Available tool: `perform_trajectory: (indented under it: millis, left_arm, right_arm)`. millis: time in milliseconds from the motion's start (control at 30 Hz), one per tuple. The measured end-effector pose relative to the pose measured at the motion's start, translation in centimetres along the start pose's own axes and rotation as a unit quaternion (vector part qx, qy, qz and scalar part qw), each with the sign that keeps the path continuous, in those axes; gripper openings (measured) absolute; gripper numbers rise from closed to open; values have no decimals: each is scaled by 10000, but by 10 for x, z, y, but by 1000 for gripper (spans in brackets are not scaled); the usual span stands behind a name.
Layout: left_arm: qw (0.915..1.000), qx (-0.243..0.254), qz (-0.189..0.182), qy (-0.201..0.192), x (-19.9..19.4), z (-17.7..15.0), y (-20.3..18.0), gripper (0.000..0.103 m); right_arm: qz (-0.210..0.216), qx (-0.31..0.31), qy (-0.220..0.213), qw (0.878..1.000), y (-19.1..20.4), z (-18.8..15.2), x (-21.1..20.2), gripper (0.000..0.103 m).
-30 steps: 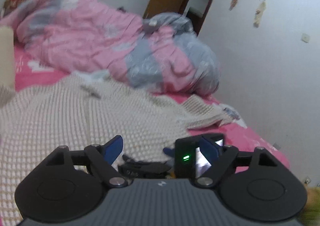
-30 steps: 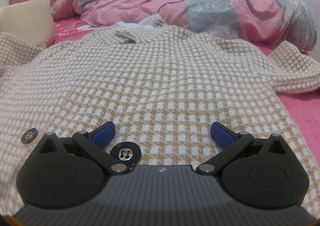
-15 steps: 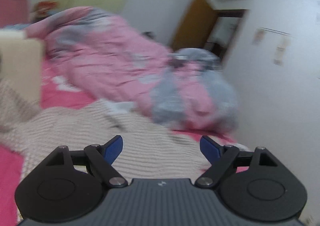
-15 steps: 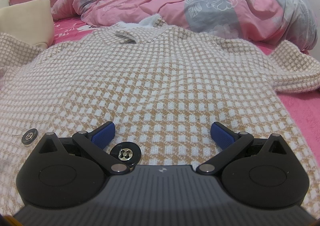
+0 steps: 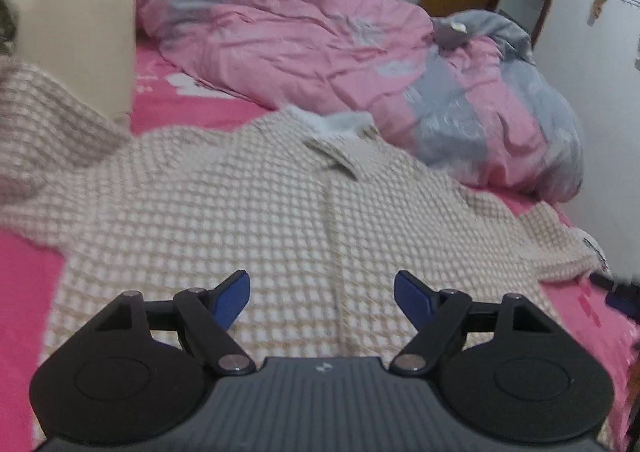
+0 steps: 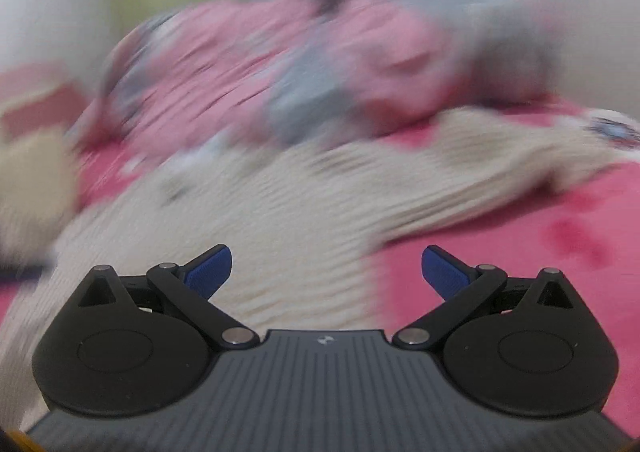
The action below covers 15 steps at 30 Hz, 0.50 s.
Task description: Fold clothes
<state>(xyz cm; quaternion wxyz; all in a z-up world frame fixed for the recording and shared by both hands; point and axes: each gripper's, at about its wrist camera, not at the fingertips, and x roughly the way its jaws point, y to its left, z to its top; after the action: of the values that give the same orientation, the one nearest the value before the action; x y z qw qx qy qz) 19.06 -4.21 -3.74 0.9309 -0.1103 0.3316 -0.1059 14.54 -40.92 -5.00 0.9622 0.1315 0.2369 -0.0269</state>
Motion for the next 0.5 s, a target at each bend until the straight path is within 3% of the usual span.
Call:
perform_trajectory:
  millis: [100, 133, 167, 267, 367, 500]
  left_arm:
    - [9996, 253, -61, -79, 3, -6, -12, 70]
    - [9994, 318, -72, -123, 6, -5, -18, 68]
    - [9991, 383, -83, -168, 8, -4, -24, 64]
    - [9974, 637, -264, -207, 29, 8, -54, 52]
    - [9939, 888, -579, -301, 64, 21, -96, 38]
    - [9898, 1076, -894, -259, 126, 26, -151, 24]
  right_arm:
    - [-298, 1019, -95, 9943, -82, 27, 7, 96]
    - [-312, 1472, -162, 9885, -112, 33, 11, 87]
    - [-315, 1955, -207, 9800, -142, 38, 15, 75]
    - [-279, 3295, -229, 9435, -220, 44, 35, 56]
    - [-242, 3891, -246, 9206, -266, 49, 60, 48]
    - [-377, 3960, -268, 9171, -286, 59, 91, 44]
